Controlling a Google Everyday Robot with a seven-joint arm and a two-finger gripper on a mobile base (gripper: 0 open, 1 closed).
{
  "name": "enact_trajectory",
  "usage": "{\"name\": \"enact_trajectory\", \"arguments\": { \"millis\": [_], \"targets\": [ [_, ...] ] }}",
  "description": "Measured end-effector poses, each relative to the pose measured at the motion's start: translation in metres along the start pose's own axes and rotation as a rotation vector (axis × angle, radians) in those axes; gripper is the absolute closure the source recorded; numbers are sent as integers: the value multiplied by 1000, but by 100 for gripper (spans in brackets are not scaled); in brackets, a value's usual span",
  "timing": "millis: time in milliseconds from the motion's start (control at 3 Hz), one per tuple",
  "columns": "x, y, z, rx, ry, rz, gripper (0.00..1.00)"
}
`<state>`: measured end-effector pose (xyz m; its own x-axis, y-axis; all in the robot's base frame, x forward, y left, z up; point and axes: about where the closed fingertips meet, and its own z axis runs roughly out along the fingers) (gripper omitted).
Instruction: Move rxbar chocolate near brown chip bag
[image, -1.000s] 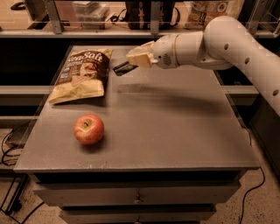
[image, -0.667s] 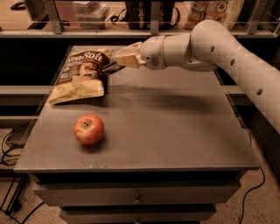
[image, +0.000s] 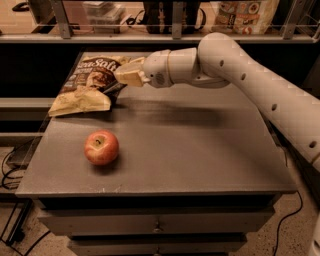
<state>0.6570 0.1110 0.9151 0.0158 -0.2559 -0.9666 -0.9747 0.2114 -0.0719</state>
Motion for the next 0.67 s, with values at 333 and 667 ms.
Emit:
{"name": "enact_trajectory", "arguments": {
  "millis": [333, 667],
  "targets": [
    [14, 8, 12, -23, 7, 30, 35],
    [13, 9, 14, -26, 6, 28, 12]
  ]
}}
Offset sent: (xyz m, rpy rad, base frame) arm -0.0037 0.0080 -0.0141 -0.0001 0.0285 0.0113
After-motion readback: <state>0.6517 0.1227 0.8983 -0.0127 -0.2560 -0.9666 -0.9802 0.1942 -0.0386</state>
